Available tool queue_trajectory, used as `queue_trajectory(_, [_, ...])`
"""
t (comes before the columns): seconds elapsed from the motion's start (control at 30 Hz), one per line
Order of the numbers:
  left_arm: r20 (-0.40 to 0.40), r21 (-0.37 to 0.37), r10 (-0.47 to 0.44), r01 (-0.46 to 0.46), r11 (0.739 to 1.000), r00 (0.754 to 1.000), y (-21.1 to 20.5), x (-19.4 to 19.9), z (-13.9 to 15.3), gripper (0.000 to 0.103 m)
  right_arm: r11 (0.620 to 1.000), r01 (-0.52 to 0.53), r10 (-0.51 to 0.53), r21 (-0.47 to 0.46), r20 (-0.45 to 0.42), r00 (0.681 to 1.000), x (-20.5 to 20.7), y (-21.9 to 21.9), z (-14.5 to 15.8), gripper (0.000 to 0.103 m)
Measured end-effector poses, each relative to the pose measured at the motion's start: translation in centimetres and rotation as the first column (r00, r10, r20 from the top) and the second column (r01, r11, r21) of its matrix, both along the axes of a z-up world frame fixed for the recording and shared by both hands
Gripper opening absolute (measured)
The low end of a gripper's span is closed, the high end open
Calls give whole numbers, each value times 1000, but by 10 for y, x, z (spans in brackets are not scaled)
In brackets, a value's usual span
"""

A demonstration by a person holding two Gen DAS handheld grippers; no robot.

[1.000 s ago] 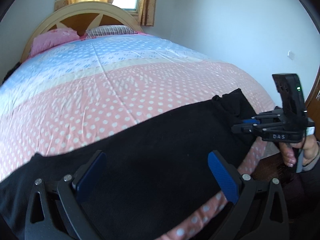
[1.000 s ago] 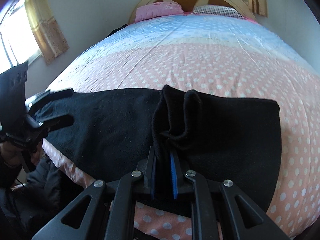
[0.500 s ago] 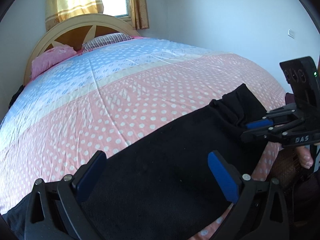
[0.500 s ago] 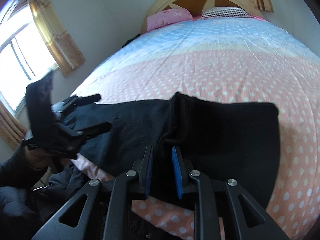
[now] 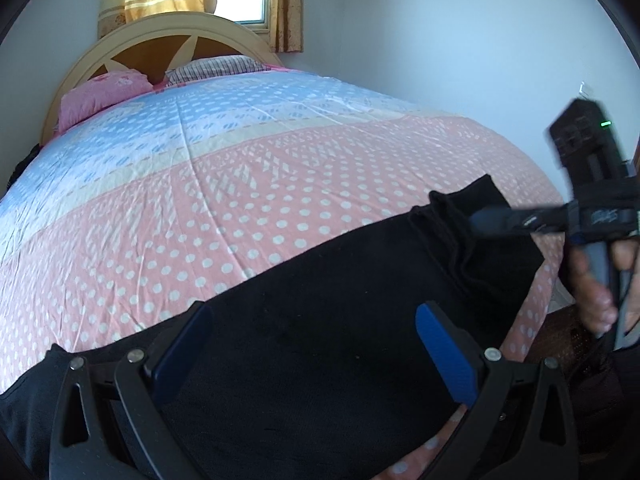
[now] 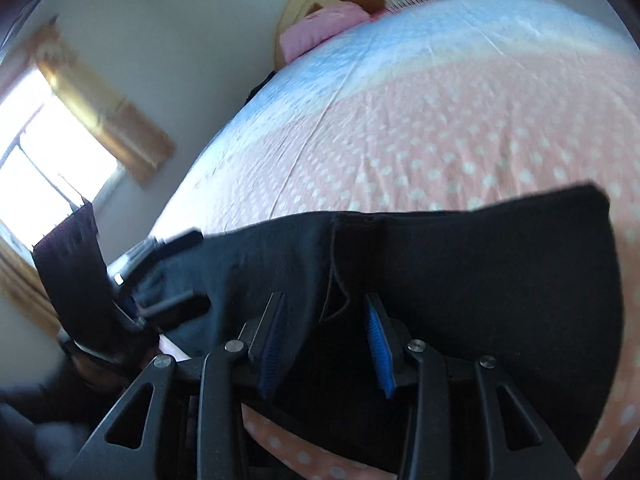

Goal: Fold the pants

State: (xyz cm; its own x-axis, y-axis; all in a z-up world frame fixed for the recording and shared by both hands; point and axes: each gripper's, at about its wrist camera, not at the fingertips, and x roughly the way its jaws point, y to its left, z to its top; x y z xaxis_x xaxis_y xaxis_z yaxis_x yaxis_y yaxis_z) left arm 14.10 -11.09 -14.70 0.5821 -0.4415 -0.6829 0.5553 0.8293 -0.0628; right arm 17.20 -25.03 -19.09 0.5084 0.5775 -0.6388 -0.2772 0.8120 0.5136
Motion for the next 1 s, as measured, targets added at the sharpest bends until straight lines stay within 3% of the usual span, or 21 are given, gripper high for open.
queue_trajectory(0.1, [-11,-21,-18,18,1000,1000,-4,0,4,103,999,3,-5,45,42,999,-9,-15,16,41])
queue_trajectory(0.17, [-18,-41,-34,33,999,999,-8,1,8,103,990,82,-92,112,88,992,-13,-39,24,41])
queue_trajectory(0.3, [-26,-84,-89,87,993,996,-30,2,16,102,929,255,-284,270,72,956,-14,-87,15,48])
queue_trajectory(0.43, [-49,-100,-146,141,985,988,-63,6,13,91,906,325,-356,271,77,931,-14,-99,8,49])
queue_trajectory(0.6, [-154,-92,-173,161,983,973,-98,18,-9,71,883,360,-403,300,94,910,-15,-110,10,49])
queue_trajectory(0.9, [-205,-136,-152,126,983,967,-109,15,-16,66,849,418,-462,323,73,884,-18,-127,6,49])
queue_trajectory(0.97, [-209,-135,-145,118,984,967,-110,15,-17,54,847,423,-467,321,73,881,-19,-128,6,49])
queue_trajectory(1.0, [-207,-124,-138,114,986,969,-111,15,-16,42,847,425,-469,320,73,880,-20,-127,6,49])
